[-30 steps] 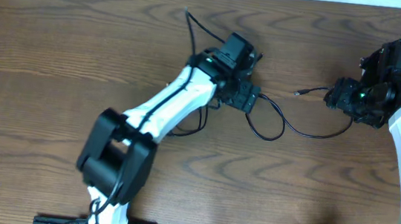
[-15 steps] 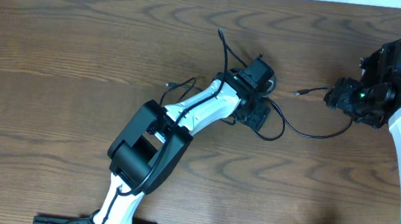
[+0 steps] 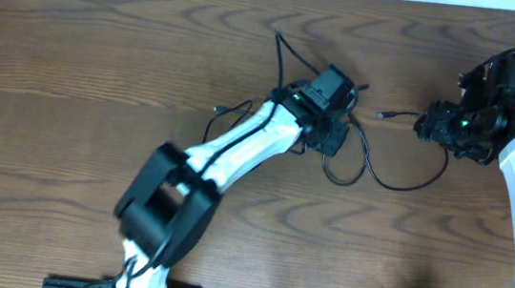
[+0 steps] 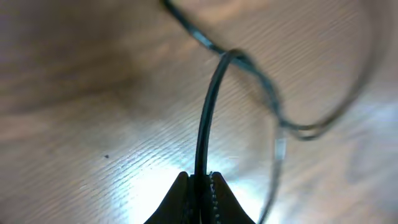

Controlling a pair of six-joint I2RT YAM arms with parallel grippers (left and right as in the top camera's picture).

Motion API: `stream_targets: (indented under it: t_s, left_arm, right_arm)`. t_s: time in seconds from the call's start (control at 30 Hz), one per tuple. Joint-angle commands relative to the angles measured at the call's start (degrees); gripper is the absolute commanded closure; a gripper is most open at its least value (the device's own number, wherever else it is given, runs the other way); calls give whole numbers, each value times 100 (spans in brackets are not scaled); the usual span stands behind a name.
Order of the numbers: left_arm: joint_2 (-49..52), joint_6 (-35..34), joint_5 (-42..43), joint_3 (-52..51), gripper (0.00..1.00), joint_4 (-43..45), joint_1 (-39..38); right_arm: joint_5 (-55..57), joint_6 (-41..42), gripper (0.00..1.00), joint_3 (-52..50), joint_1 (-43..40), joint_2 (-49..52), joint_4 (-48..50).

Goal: Untangle cables

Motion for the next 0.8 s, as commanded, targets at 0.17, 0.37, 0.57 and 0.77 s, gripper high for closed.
stream_targets:
  t_s: [0.17,0.37,0.57,0.77]
  left_arm:
    - [-758,42,868,42,92,-15,28]
    - [-758,26,929,42,92,-83,31]
    - [-758,26,929,42,92,-85,28]
    - [-758,26,929,42,92,-87,28]
  right_arm:
    - [-1661,-1316,39,-638,245,-24,389]
    - [-1663,-1318,48,-1235,431,-24,1266]
    - [-1670,-1318,57,-1700,634,-24,1947]
    - [-1659,-1318,57,-1871,879,-24,2339]
